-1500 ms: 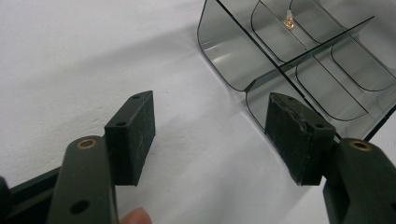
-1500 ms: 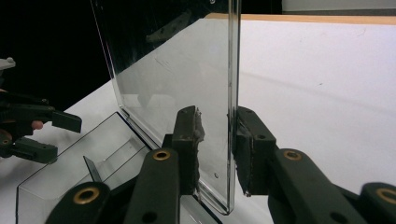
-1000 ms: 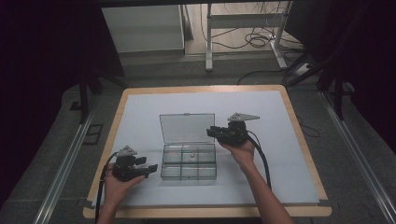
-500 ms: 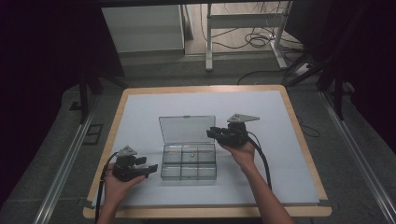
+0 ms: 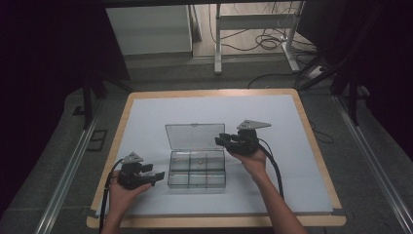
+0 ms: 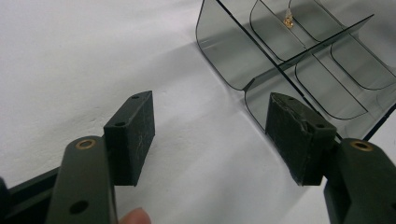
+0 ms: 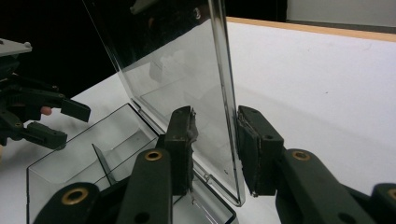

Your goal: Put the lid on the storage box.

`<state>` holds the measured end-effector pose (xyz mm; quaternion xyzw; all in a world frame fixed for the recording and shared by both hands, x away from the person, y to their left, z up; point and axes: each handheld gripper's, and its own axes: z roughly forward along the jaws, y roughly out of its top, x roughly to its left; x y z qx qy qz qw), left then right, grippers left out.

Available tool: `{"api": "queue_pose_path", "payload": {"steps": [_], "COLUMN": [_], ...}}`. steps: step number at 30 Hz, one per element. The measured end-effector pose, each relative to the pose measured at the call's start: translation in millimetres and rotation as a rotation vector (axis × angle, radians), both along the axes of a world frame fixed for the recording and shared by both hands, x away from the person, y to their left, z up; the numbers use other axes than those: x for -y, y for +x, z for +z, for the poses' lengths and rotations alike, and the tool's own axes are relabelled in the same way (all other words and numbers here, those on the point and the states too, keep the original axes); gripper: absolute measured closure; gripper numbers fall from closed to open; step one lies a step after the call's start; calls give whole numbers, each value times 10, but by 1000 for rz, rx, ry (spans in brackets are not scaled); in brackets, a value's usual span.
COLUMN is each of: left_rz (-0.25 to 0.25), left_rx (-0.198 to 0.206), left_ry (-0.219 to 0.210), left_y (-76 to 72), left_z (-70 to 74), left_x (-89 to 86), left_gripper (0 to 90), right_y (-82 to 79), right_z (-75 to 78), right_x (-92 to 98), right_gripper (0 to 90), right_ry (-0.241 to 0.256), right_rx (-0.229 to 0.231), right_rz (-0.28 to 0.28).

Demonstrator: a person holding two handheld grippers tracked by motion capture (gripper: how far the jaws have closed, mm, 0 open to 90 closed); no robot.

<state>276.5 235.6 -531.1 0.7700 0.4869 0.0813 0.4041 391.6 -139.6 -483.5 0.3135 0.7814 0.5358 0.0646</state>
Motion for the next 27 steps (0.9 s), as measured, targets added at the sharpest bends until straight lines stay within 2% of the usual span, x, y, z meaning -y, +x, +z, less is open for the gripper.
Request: {"api": "queue_pose_path", "payload": {"steps": [27], "left_rz": [-1], "left_rx": [-4], "left_ry": [0], "left_y": [6], "left_z": [-9], "left_x": [-12], "left_gripper": [335], "right_y": [-115], "right_z": [-4], "right_x": [-47], "right_gripper": [580], "right_ry": [-14], "right_rx": [13], "right_rz": [45]}}
